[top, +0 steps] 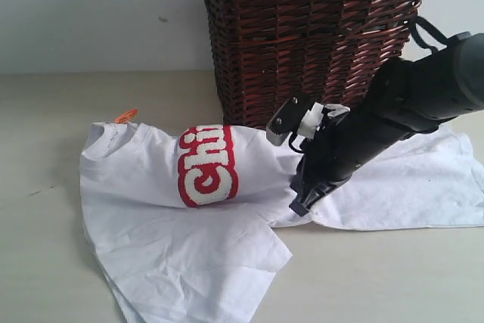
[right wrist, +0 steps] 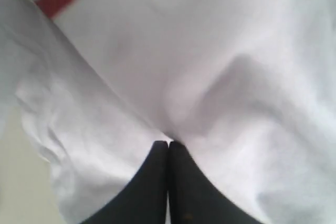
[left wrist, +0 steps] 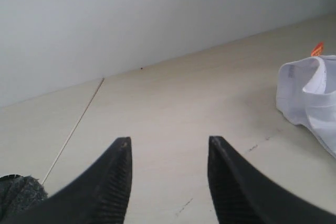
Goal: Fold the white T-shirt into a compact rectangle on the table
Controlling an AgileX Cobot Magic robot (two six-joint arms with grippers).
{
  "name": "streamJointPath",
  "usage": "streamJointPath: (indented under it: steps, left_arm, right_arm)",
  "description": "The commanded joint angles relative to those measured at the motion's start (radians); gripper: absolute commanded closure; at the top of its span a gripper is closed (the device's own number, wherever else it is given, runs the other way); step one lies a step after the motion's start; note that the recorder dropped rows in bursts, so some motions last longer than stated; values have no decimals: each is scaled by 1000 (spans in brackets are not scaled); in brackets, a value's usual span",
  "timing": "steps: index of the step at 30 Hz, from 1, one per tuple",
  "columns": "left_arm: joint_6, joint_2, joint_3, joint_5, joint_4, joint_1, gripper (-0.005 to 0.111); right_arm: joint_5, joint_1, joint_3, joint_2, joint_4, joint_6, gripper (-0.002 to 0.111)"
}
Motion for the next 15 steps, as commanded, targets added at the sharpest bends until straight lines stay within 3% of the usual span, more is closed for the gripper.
streamJointPath:
  steps: [1, 7, 15]
  left_arm:
    - [2, -4, 2, -2, -9, 1, 62]
    - [2, -4, 2, -2, -9, 1, 62]
    - [2, -4, 2, -2, -9, 1, 62]
  right_arm:
    - [107, -4, 3, -51, 318, -283, 108]
    - [542, 13, 3, -28, 533, -616, 108]
    - [374, 183, 1, 64, 541, -682, 108]
